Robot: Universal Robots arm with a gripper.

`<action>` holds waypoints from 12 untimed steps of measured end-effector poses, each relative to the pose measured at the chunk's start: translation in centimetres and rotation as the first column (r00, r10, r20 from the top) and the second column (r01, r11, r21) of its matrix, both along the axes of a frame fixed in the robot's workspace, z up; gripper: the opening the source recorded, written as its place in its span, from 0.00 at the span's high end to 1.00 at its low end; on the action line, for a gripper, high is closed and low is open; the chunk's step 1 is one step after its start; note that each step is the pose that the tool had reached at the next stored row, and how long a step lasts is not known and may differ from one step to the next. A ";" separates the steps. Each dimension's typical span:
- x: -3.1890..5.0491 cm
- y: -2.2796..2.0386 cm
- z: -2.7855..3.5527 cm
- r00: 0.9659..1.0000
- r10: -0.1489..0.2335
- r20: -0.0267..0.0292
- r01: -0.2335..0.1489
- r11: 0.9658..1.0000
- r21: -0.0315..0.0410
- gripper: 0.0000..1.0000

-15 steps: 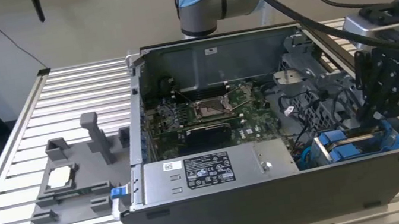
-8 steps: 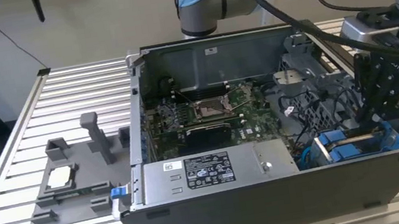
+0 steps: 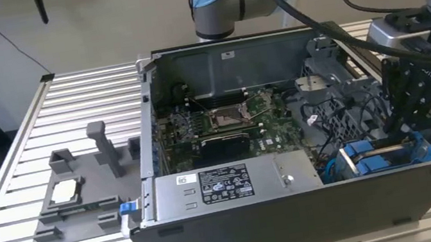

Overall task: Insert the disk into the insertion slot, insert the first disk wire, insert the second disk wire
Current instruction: 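Insert the first disk wire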

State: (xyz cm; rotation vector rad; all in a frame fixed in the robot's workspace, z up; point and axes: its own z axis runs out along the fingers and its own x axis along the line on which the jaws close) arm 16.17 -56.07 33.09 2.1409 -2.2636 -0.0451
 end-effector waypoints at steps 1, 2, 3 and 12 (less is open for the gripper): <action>0.00 0.00 -0.03 1.000 0.000 0.000 0.000 1.000 0.000 0.80; 0.00 -0.01 -0.05 1.000 0.000 0.000 0.000 1.000 0.000 0.80; 0.00 -0.01 -0.03 1.000 0.000 0.000 0.000 1.000 0.000 0.74; 0.00 -0.01 2.54 1.000 0.000 0.000 0.000 1.000 -0.001 0.74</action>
